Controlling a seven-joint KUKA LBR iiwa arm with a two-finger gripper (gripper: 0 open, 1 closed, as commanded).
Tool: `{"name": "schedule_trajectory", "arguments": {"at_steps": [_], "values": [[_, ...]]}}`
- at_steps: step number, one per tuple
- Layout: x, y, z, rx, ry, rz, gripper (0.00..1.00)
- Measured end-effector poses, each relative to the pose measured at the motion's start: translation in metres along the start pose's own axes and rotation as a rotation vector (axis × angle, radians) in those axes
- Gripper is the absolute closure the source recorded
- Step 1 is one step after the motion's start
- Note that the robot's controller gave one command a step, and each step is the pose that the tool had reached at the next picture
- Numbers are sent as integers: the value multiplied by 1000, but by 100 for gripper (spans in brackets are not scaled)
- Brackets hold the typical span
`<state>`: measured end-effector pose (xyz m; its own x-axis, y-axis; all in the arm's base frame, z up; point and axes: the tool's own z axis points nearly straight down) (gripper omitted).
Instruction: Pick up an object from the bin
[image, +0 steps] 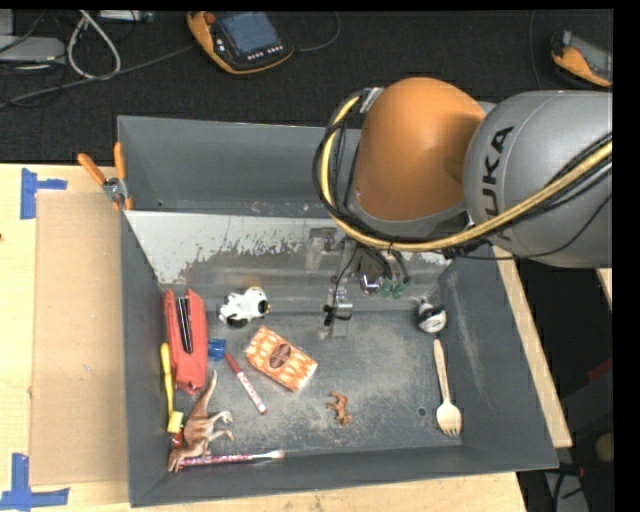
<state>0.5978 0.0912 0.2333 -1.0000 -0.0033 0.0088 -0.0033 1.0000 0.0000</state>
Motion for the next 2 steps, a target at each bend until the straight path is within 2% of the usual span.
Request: {"name": "schedule_trajectory", "arguments": {"at_steps": [1, 2], "values": [[-1, -1, -5, -1, -8, 2, 0], [30, 15, 59, -1, -10, -59, 0]]}}
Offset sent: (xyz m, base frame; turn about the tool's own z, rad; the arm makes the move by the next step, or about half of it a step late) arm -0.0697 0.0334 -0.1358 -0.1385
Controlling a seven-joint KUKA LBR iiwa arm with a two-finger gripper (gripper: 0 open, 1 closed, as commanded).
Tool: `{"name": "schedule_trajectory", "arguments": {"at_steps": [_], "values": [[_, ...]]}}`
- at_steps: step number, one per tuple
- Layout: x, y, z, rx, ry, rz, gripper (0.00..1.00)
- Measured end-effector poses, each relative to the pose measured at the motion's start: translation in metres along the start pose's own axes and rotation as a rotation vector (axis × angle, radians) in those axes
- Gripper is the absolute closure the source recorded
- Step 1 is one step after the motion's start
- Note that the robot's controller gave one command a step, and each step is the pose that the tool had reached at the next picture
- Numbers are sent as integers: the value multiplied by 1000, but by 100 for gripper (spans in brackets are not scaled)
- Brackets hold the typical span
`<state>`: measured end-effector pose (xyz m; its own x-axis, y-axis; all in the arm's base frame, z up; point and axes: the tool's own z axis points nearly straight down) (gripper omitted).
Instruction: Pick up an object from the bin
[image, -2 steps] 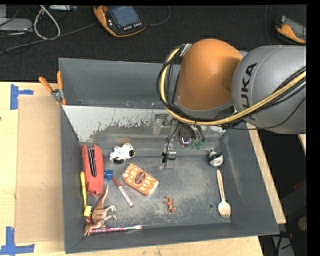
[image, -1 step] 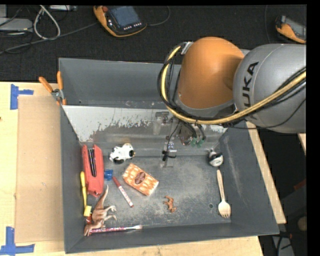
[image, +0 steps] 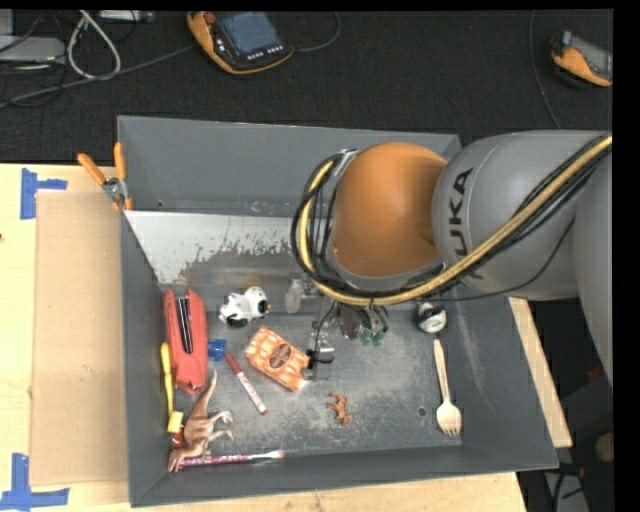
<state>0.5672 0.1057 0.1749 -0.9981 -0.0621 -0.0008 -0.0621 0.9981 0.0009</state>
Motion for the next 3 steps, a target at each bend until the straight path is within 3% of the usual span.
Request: {"name": "schedule_trajectory", "arguments": {"at_steps": [1, 2, 3], "values": [[34, 6, 61, 1, -7, -187, 0], [32, 22, 98, 0, 0, -43, 0], [-16, -19, 104, -1, -1, -144, 0]]}}
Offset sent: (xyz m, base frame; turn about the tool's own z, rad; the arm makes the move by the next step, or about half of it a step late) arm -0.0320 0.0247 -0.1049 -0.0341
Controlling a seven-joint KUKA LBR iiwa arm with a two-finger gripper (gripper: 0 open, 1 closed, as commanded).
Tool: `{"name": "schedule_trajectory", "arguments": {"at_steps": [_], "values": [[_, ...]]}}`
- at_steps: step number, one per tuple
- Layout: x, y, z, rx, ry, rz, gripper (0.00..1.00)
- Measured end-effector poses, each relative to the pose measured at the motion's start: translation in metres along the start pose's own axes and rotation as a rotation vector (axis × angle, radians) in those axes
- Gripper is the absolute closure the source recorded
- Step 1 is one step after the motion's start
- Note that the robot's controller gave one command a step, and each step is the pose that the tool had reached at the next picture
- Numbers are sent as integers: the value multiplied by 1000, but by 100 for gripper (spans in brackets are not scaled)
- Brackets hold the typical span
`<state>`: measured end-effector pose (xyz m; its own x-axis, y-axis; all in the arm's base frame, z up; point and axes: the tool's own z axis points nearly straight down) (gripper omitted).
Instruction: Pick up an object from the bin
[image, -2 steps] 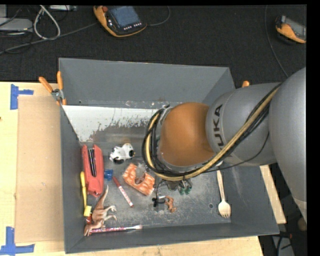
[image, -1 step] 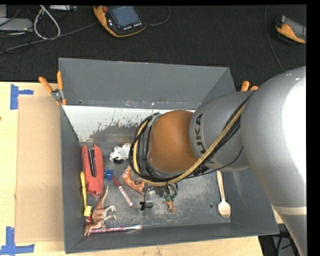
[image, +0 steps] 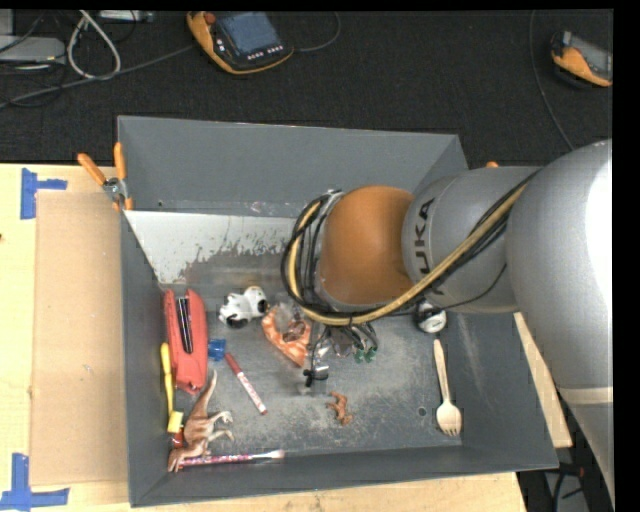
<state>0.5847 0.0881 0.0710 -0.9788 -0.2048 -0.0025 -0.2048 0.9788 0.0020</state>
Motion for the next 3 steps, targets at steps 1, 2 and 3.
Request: {"name": "schedule_trajectory", "arguments": {"at_steps": [1, 2, 3], "values": [[6, 0, -3, 0, 0, 57, 0], [-13, -35, -16, 2, -4, 30, 0], [-9, -42, -4, -3, -1, 153, 0]]}}
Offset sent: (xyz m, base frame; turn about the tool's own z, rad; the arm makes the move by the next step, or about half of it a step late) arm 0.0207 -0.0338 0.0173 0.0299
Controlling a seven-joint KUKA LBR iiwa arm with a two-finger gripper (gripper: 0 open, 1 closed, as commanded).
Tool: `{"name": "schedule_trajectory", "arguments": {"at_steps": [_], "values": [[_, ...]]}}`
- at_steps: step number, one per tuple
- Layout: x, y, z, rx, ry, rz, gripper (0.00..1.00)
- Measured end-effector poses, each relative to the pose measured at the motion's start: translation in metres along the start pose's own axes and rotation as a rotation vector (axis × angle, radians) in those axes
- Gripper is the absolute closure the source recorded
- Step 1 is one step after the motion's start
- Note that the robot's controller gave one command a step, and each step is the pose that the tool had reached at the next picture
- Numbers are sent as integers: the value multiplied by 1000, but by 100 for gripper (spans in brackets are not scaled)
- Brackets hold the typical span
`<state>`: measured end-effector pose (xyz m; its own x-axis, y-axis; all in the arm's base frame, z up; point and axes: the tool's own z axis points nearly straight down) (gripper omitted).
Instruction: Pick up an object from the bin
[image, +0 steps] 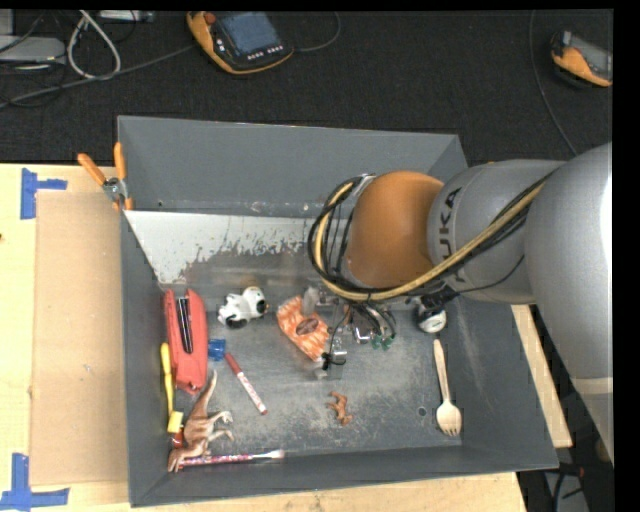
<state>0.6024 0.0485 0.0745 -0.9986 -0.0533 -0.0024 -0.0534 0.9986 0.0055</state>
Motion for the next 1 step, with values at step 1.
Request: {"name": "schedule_trajectory", "arguments": {"at_steps": [1], "values": [[-8, -11, -6, 4, -8, -83, 100]]}}
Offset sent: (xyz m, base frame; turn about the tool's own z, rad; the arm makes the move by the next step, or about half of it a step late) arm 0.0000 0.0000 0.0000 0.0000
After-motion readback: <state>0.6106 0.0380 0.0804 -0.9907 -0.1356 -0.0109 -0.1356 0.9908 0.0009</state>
